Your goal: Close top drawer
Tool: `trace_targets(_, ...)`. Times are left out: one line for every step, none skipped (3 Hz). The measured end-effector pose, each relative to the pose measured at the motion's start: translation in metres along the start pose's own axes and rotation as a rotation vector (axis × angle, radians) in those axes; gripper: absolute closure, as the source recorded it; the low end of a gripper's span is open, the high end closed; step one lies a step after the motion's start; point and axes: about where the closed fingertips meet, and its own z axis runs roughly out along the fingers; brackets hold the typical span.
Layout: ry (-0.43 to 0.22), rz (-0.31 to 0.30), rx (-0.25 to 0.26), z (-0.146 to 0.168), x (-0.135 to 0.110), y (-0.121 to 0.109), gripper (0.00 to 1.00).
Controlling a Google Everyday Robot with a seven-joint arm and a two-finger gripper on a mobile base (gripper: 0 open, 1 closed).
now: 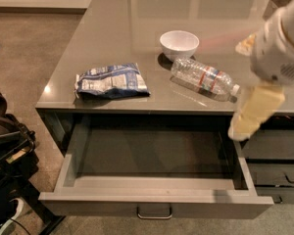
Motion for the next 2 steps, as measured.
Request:
trace_targets(-0.070, 0.027, 0.053, 0.003, 0.020, 0.044, 0.00)
trace_targets(-0.163, 0.097, 0.057, 0.046, 0.056, 0.082, 0.00)
